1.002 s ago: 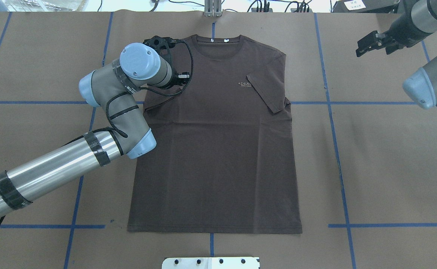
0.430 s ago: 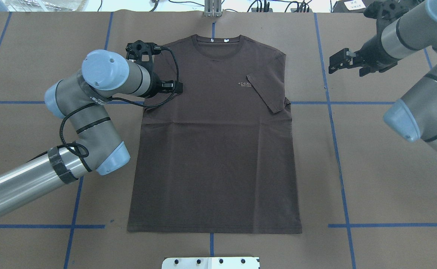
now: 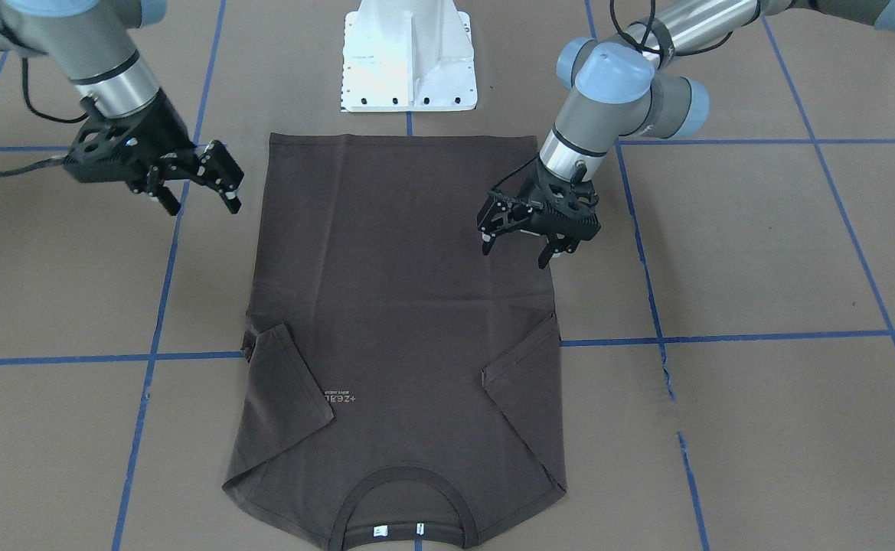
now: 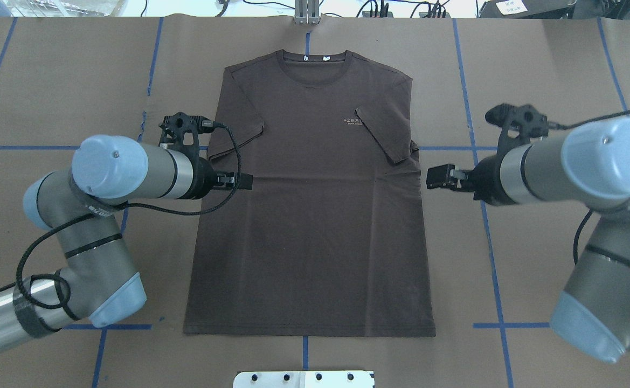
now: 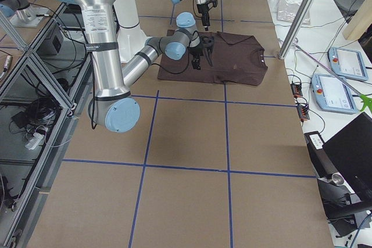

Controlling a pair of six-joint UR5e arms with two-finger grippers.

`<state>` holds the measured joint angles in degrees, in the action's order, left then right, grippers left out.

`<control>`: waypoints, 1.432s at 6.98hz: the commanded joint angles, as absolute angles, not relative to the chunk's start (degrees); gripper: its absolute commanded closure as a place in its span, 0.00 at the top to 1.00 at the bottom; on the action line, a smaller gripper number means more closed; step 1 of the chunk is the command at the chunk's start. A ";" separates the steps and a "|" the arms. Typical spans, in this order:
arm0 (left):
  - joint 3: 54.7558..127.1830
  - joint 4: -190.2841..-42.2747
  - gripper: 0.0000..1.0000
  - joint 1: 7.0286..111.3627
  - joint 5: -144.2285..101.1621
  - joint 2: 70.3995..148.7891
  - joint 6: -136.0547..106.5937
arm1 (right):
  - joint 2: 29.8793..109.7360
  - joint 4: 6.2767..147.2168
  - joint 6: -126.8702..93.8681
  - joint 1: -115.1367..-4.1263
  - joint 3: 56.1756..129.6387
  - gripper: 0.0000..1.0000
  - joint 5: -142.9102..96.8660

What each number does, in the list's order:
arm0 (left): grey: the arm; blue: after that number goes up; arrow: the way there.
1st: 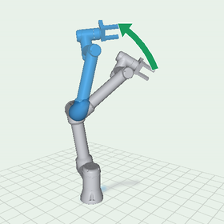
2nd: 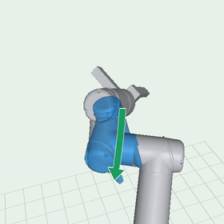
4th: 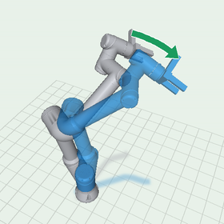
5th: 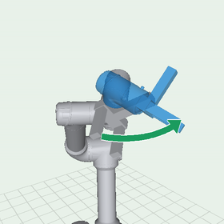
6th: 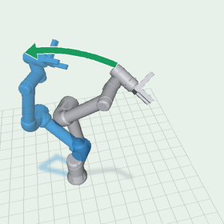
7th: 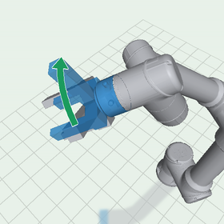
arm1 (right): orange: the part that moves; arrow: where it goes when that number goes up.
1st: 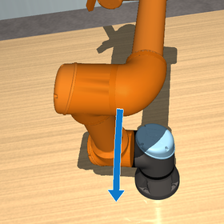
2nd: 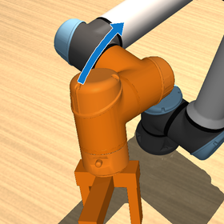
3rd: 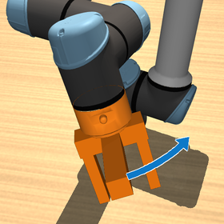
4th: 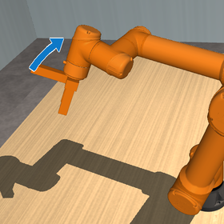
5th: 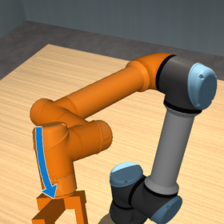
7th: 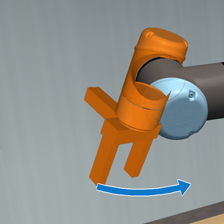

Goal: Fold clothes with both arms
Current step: 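Move both grippers down to the shirt hem nearest the robot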

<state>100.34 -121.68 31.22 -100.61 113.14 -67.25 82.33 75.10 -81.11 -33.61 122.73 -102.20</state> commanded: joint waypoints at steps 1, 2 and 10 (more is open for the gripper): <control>108.86 -121.82 1.00 23.25 -95.58 104.20 -73.17 | 90.57 75.06 -95.74 -15.91 131.10 0.99 -86.83; 112.46 -121.82 1.00 20.16 -94.49 100.15 -77.22 | 92.09 74.97 -100.32 -9.38 131.65 0.96 -82.40; 114.79 -117.86 0.56 6.94 -88.95 94.31 -93.25 | 92.02 74.97 -101.95 -5.71 132.27 0.95 -78.84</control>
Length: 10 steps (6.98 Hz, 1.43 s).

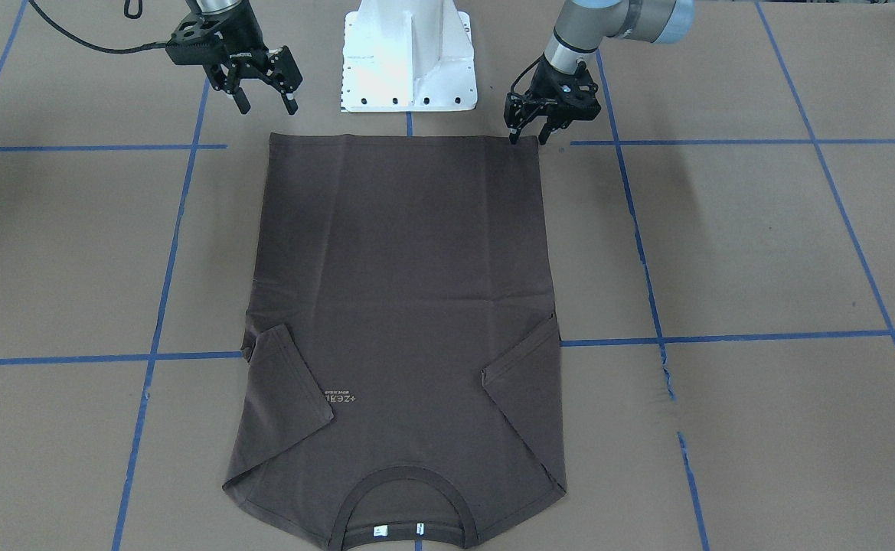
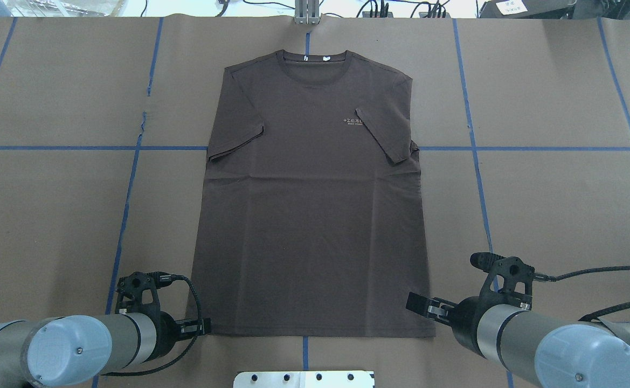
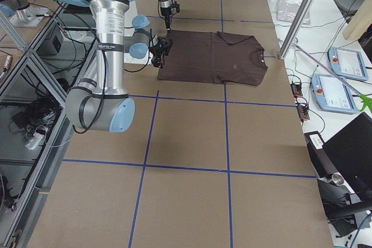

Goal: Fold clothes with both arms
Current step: 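Grasp the hem corners with the left and right grippers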

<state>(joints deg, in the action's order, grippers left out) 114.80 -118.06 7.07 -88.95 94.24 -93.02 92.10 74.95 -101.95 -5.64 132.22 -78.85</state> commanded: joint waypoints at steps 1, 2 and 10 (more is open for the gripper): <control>114.96 -117.95 0.36 6.86 -88.95 94.48 -94.47 | 92.02 74.88 -101.95 -5.71 132.28 0.95 -78.84; 115.05 -117.95 0.00 6.94 -88.95 94.48 -95.00 | 91.93 74.88 -101.95 -5.71 132.28 0.96 -78.84; 117.07 -117.95 0.00 7.12 -87.12 94.75 -95.01 | 94.48 75.67 -108.54 -0.89 129.03 0.71 -76.20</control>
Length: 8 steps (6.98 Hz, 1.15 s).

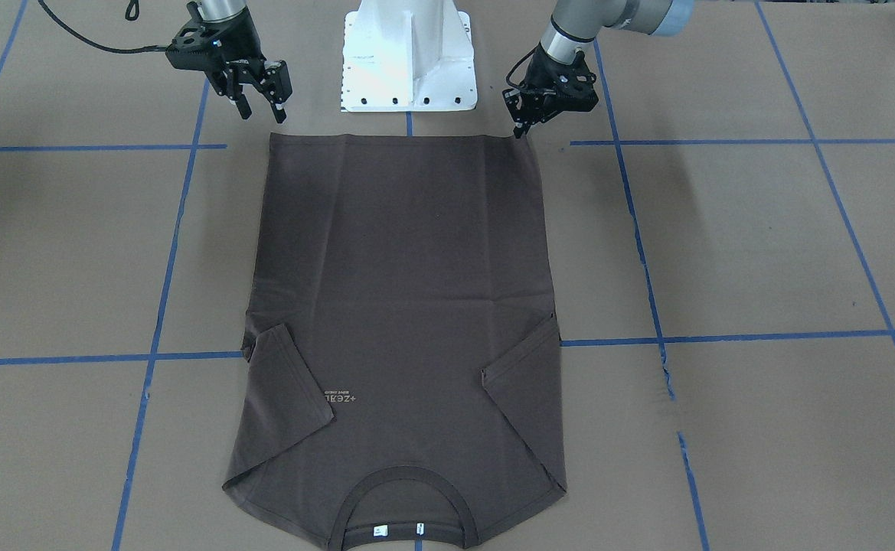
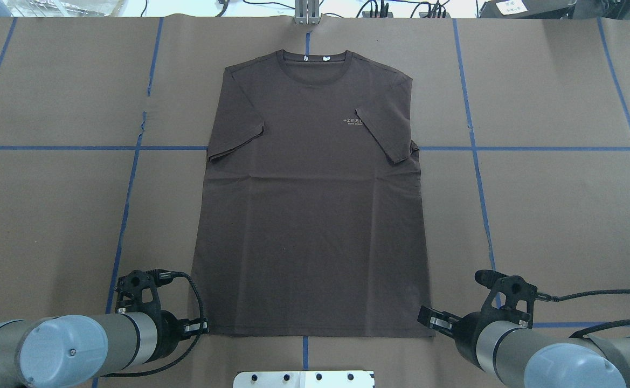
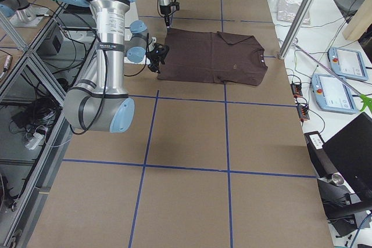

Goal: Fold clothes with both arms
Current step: 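Grasp the hem corners with the left and right grippers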

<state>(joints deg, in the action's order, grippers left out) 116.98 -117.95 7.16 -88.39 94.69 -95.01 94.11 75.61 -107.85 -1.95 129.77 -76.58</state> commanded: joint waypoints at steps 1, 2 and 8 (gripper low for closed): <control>117.42 -117.95 0.00 7.29 -86.75 94.92 -95.01 | 94.48 75.67 -108.72 -0.53 127.28 0.71 -75.85; 117.42 -117.95 0.00 7.21 -85.62 94.75 -95.01 | 93.96 75.59 -109.85 -0.09 125.87 0.71 -75.68; 117.51 -117.86 0.00 7.12 -84.29 94.75 -94.83 | 89.93 75.41 -111.71 1.49 121.22 0.56 -74.09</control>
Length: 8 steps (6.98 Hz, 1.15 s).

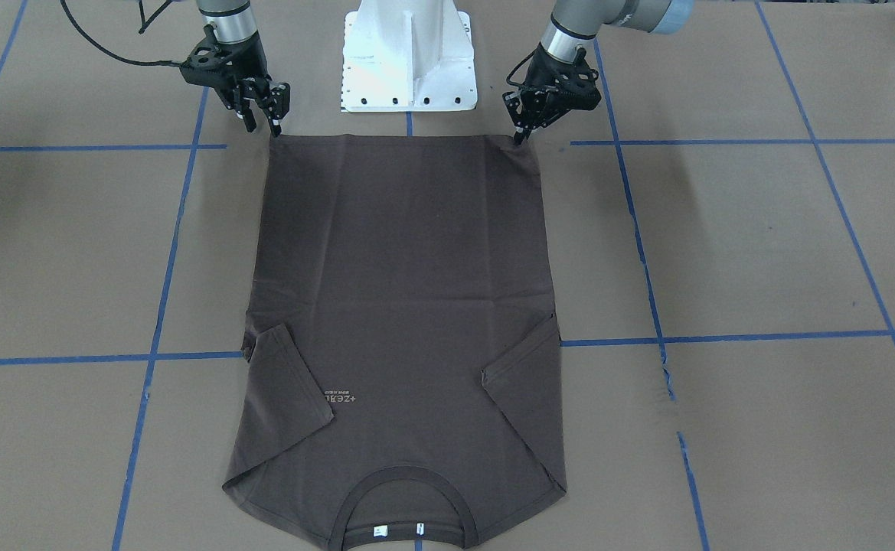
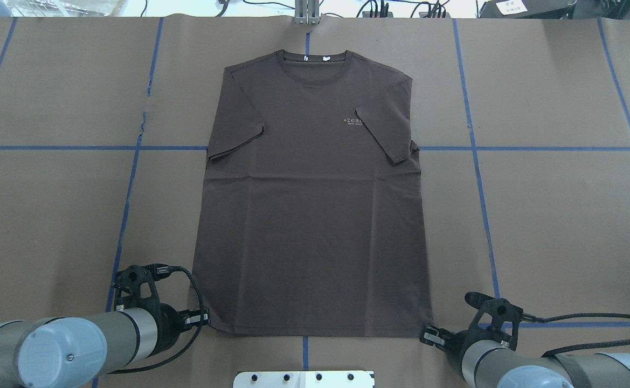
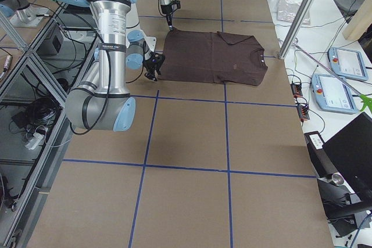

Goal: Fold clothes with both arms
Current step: 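Grasp the hem corners with the left and right grippers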

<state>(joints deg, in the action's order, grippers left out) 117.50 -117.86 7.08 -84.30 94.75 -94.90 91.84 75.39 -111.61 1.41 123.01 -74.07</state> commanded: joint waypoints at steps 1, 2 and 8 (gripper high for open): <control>117.51 -117.86 0.00 7.12 -84.29 94.75 -94.83 | 89.91 75.41 -111.71 1.49 121.11 0.55 -74.09; 117.51 -117.86 0.00 7.21 -84.29 94.83 -94.75 | 89.91 75.50 -111.71 1.49 121.11 0.55 -74.09; 117.51 -117.86 0.00 7.65 -84.29 94.92 -94.57 | 89.82 75.67 -111.53 0.97 121.46 0.00 -74.09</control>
